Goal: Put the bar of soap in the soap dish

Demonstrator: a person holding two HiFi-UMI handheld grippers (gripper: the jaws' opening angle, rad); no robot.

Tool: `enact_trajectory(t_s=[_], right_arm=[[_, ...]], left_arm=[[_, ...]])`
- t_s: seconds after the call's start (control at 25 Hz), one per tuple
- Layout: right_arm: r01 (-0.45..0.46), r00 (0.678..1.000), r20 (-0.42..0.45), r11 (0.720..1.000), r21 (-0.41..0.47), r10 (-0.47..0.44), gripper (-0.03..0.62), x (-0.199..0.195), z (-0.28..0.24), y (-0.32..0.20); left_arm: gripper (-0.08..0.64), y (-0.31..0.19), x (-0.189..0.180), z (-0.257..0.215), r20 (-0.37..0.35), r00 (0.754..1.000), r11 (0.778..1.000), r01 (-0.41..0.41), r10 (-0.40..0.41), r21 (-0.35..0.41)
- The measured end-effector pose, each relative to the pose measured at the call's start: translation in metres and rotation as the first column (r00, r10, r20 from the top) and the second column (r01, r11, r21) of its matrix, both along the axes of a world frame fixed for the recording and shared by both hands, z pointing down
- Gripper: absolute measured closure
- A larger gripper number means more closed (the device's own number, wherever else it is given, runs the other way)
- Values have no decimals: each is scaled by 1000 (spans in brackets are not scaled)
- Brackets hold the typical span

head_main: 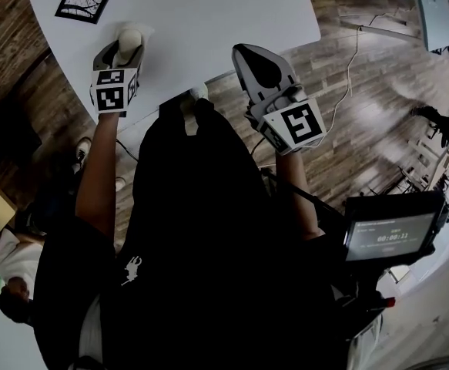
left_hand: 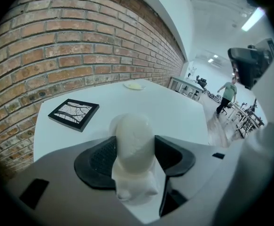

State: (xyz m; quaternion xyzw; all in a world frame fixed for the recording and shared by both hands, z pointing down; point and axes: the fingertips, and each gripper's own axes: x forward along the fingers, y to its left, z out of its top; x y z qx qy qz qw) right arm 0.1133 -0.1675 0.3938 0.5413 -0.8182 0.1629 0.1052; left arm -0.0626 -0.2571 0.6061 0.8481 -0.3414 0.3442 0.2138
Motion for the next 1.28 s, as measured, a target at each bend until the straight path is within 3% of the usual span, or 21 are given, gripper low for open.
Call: enact_trajectory(t_s=[0.92,1.28], right_arm=[[-15,1000,-20,1000,-1,14,588,5,2,-2],[4,1000,-18,1000,16,-3,588,3,0,-5]], left_arm=[[307,-2,-2,14,60,998,1000,-16,15,15],[256,-9,-9,8,45,999,999,22,-24,41]])
